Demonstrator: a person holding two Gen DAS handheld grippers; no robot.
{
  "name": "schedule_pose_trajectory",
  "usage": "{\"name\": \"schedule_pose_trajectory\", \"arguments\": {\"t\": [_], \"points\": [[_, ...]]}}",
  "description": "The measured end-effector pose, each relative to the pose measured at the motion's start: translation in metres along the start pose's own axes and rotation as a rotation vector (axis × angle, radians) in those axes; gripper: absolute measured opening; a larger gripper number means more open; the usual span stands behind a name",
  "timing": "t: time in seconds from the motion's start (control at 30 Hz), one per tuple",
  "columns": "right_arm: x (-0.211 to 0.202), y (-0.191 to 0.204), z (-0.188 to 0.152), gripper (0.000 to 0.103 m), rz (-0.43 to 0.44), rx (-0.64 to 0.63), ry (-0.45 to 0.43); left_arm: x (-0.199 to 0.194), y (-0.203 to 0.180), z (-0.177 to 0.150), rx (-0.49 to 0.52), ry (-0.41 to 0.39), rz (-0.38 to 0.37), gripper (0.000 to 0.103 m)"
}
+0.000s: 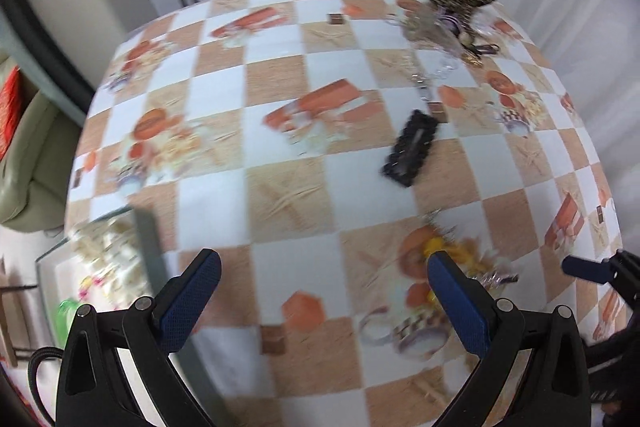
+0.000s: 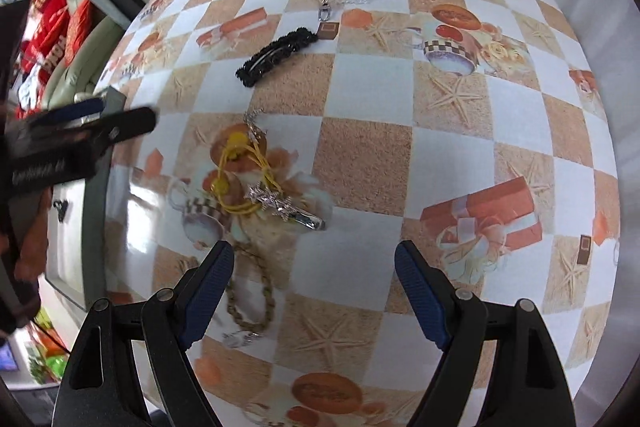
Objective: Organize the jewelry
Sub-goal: 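Move both open grippers back to the table toward the remaining hair clips, then grasp the black beaded hair clip with the left gripper while the right gripper grasps the star clip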
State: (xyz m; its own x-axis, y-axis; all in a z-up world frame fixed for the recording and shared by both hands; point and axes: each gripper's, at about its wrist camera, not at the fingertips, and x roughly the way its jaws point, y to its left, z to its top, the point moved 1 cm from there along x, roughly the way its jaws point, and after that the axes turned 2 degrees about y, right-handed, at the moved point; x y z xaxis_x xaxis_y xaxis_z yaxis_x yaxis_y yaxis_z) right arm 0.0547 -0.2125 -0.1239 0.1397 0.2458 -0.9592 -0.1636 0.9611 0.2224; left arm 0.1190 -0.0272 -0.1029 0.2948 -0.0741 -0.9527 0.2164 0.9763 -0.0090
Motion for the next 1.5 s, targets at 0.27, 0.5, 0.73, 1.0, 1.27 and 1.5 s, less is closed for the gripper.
{"name": "schedule_pose_trajectory", "arguments": {"t": [0.27, 0.5, 0.73, 1.0, 1.27, 1.5], "points": [[0.015, 0.003, -0.001, 0.07, 0.017, -0.098, -0.004, 0.03, -0.028, 0.026, 0.051, 0.019, -0.012, 0.103], [0.021, 0.003, 0.007, 0.066, 0.023, -0.163, -0.03, 0.054, -0.042, 0.05, 0.091, 0.024, -0.008, 0.103], [0.031, 0.016, 0.012, 0.057, 0.021, -0.259, -0.04, 0.074, -0.053, 0.067, 0.122, 0.032, -0.005, 0.103], [0.037, 0.037, 0.01, 0.045, -0.039, -0.388, -0.066, 0.084, -0.061, 0.07, 0.146, 0.041, -0.023, 0.09], [0.037, 0.048, 0.004, 0.019, -0.079, -0.428, -0.067, 0.078, -0.07, 0.067, 0.185, 0.02, -0.064, 0.056], [0.026, 0.04, 0.006, 0.019, -0.03, -0.342, -0.08, 0.074, -0.071, 0.07, 0.162, 0.01, -0.068, 0.039]]}}
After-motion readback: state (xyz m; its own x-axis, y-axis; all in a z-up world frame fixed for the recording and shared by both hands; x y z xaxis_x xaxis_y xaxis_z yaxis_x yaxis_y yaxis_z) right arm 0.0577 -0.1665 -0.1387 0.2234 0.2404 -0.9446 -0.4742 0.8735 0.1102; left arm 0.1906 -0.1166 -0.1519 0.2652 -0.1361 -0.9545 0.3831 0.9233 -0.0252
